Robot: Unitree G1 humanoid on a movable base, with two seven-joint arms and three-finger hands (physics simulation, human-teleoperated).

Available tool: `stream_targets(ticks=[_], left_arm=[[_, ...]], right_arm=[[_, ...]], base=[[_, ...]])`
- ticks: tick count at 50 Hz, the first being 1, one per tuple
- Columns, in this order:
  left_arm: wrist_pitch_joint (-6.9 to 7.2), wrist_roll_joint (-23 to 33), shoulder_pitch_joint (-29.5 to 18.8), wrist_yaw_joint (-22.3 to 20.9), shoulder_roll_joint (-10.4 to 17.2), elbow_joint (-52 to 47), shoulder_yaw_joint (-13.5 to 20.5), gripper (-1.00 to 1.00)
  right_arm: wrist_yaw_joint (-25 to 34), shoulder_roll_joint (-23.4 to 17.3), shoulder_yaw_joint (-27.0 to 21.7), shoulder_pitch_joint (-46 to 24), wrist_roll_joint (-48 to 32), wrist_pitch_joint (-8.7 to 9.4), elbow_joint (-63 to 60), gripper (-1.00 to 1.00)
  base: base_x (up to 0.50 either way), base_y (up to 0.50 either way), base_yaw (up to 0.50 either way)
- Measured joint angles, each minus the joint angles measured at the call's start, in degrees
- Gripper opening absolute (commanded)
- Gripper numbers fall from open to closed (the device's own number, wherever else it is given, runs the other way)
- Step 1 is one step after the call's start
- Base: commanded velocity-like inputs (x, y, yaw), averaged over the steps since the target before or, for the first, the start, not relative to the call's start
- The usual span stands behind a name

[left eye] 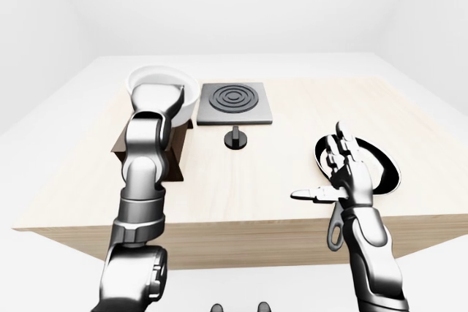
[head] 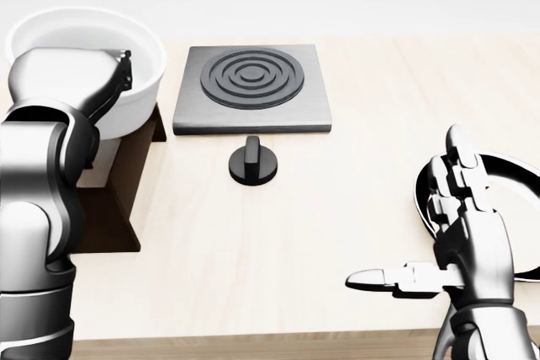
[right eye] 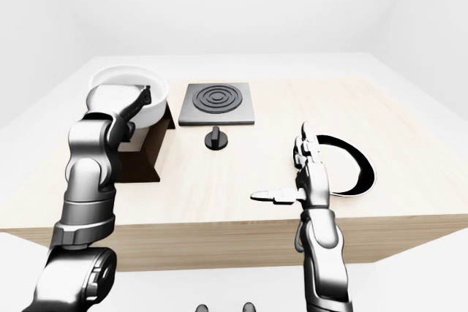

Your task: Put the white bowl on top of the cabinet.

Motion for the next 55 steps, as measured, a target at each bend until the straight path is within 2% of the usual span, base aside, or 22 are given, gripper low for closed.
stream_targets(ticks=[17, 28, 44, 55], left_arm=[[0.0, -5.2, -1.3, 2.6, 5.6, 3.5, 1.9, -1.0], [0.0, -8.1, -0.1, 4.7, 8.2, 4.1, 3.1, -1.0], [0.0, -13.3, 1.4, 9.3, 10.3, 6.4, 3.7, -1.0], [0.0, -19.2, 1.6, 15.0, 10.9, 10.3, 3.6, -1.0]], right_arm=[[0.1, 0.2, 0.5, 0.4, -0.4, 0.0, -0.1, 1.0], [0.1, 0.4, 0.8, 0.9, -0.8, 0.0, -0.3, 1.0], [0.2, 0.6, 1.1, 1.1, -1.1, 0.0, -0.4, 1.0], [0.1, 0.6, 1.3, 1.1, -1.3, 0.0, -0.1, 1.0]], base=[[0.0, 0.0, 0.0], [0.0, 0.0, 0.0], [0.0, 0.0, 0.0], [0.0, 0.0, 0.0]])
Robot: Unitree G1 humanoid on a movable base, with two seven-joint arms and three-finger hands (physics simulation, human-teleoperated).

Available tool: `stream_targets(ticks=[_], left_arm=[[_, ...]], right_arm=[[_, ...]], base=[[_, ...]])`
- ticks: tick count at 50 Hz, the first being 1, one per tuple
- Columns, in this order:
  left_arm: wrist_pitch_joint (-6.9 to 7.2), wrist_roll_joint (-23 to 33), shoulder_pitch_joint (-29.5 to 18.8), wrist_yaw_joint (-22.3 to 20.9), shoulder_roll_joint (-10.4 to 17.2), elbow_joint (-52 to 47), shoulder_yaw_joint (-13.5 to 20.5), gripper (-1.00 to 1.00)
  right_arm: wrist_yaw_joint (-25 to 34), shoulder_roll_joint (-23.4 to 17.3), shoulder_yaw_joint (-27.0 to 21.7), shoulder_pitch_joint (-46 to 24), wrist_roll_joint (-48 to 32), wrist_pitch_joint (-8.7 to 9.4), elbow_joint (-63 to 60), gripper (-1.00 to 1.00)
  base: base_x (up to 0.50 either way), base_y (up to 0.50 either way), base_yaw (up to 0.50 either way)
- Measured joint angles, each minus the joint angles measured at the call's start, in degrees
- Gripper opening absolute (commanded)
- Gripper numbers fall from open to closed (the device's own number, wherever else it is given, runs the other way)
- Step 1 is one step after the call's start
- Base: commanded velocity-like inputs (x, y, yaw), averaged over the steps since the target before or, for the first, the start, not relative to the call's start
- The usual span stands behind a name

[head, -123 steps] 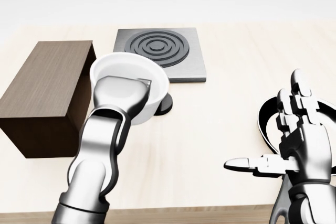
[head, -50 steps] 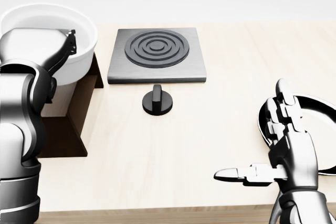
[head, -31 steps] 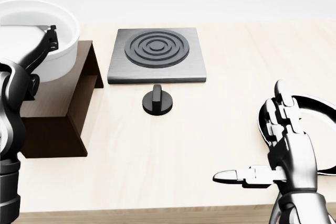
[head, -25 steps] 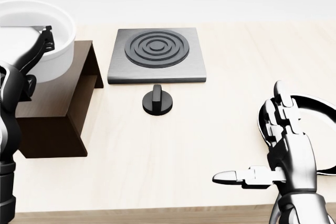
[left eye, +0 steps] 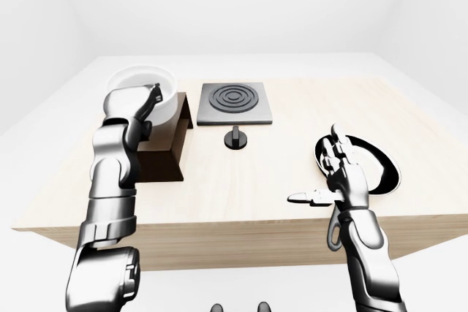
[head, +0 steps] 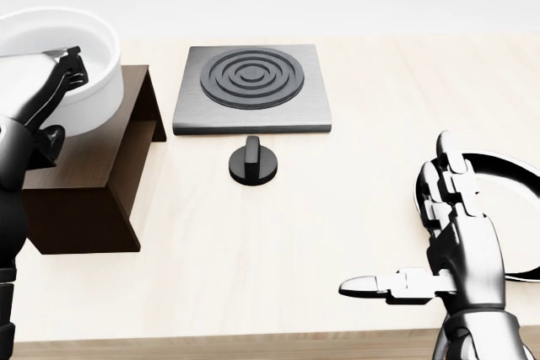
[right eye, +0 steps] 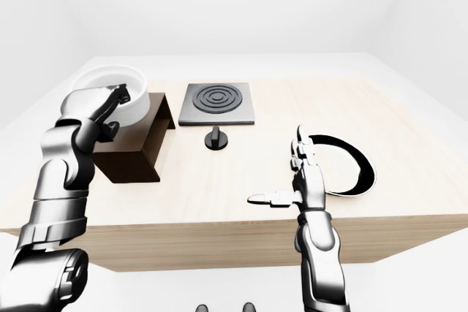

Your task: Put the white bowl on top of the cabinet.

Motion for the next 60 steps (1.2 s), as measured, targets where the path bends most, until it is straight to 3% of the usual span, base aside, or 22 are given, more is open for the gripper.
stream_targets(ticks=[11, 31, 60], left_arm=[[0.0, -3.7, 0.5, 3.3, 1.0, 2.4, -0.8, -1.0], [0.0, -4.1, 2.2, 4.9, 2.5, 3.1, -0.2, -1.0], [0.0, -10.0, 0.5, 13.3, 1.3, 10.8, -1.5, -1.0]], right_arm=[[0.0, 0.0, 0.1, 0.0, -0.1, 0.0, 0.0, 1.0], [-0.1, 0.2, 0.6, 0.2, -0.5, 0.0, 0.4, 1.0], [0.0, 0.2, 0.9, 0.4, -0.8, 0.0, 0.9, 1.0]], base=[[0.0, 0.0, 0.0], [0.0, 0.0, 0.0], [0.0, 0.0, 0.0]])
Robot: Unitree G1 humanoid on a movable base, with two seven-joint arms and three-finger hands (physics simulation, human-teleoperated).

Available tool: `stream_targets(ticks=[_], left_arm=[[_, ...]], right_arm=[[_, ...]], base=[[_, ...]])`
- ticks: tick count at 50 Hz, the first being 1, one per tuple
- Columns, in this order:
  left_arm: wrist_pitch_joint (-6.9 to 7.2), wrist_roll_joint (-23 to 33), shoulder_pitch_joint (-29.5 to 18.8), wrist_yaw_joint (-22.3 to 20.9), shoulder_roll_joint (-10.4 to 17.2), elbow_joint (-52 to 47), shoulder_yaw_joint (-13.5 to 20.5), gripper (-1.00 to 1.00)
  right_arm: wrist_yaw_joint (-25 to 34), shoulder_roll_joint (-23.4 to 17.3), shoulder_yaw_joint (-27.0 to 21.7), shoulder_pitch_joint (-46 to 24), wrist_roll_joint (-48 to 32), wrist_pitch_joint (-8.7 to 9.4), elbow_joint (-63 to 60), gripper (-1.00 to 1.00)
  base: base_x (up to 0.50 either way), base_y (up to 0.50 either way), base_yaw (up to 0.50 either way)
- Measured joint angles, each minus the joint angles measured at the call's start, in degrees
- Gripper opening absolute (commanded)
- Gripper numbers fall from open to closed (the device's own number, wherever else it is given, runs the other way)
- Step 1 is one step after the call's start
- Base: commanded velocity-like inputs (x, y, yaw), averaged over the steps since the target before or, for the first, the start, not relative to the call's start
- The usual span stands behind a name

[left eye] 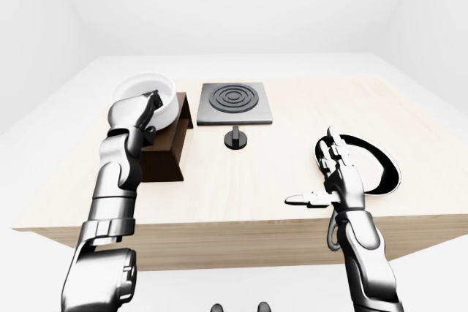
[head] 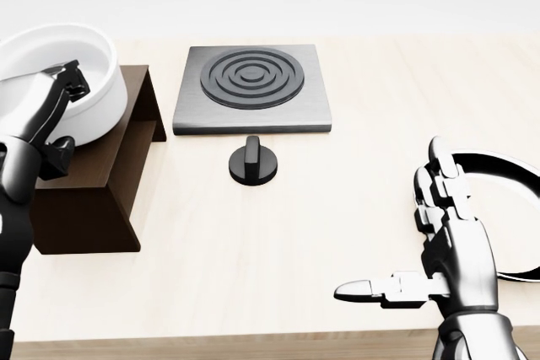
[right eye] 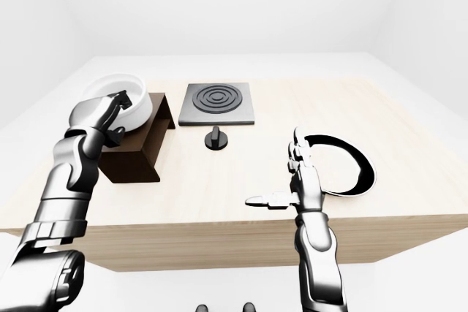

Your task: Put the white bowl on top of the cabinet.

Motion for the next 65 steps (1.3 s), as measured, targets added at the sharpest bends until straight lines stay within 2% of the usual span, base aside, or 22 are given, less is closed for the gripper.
stream_targets(ticks=[11, 39, 65], left_arm=[[0.0, -1.6, -0.6, 2.2, 0.2, 2.2, -0.5, -1.0], [0.0, -2.2, -0.7, 4.1, 0.9, 4.0, -0.4, -1.0], [0.0, -6.2, -1.1, 8.5, 1.5, 8.1, -0.3, -1.0]], right_arm=[[0.1, 0.1, 0.1, 0.2, -0.1, 0.0, -0.2, 1.0], [0.0, 0.2, 0.8, 0.5, -0.7, 0.0, 0.5, 1.0], [0.1, 0.3, 1.2, 0.7, -1.2, 0.0, 1.0, 1.0]], base=[[0.0, 0.0, 0.0], [0.0, 0.0, 0.0], [0.0, 0.0, 0.0]])
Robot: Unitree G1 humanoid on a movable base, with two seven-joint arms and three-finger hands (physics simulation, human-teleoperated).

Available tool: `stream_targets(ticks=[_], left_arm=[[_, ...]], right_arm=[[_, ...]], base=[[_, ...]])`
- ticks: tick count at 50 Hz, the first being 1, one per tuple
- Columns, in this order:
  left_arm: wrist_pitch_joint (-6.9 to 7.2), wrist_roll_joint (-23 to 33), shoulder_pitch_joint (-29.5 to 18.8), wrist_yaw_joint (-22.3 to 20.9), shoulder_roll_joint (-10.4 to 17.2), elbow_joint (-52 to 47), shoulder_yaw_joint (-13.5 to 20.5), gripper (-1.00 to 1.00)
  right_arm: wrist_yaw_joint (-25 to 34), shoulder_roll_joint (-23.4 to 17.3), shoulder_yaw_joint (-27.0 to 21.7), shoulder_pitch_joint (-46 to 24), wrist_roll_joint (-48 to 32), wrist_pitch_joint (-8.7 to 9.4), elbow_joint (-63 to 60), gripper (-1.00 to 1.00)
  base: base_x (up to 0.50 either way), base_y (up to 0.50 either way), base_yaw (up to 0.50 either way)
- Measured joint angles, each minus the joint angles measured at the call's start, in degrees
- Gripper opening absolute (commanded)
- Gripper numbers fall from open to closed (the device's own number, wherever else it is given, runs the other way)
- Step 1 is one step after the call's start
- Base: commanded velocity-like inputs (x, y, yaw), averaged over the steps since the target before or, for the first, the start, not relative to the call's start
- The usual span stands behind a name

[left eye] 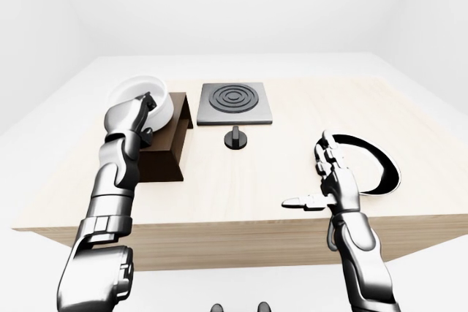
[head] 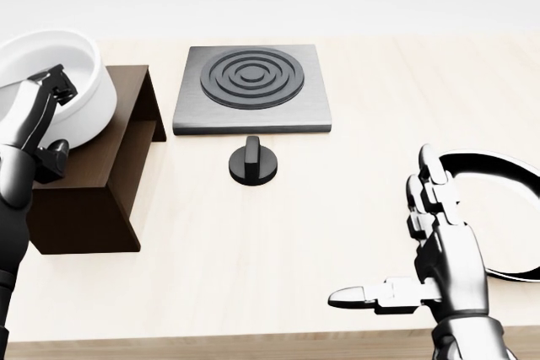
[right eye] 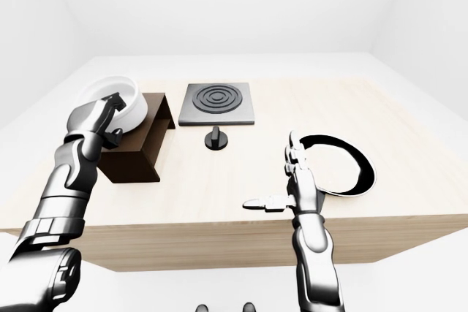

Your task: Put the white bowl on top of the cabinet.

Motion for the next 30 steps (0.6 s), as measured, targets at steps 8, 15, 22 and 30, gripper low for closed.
stream_targets(ticks=[8, 15, 22, 30], left_arm=[[0.0, -0.7, 0.0, 0.8, 0.0, 0.7, -0.1, -1.0], [0.0, -1.9, -0.7, 2.0, -0.1, 2.4, -0.1, -1.0], [0.0, -4.4, -1.7, 2.8, 0.3, 4.1, 0.1, -1.0], [0.0, -7.3, -2.9, 3.6, 0.8, 6.0, 0.2, -1.0]], right_arm=[[0.0, 0.0, 0.1, 0.0, -0.1, 0.0, 0.3, 1.0], [0.0, 0.0, 0.2, 0.0, -0.2, 0.0, 0.3, 1.0], [0.0, 0.0, 0.3, 0.0, -0.2, 0.0, 0.4, 1.0], [0.1, 0.0, 0.3, 0.0, -0.2, 0.0, 0.1, 1.0]], base=[[0.0, 0.0, 0.0], [0.0, 0.0, 0.0], [0.0, 0.0, 0.0], [0.0, 0.0, -0.01]])
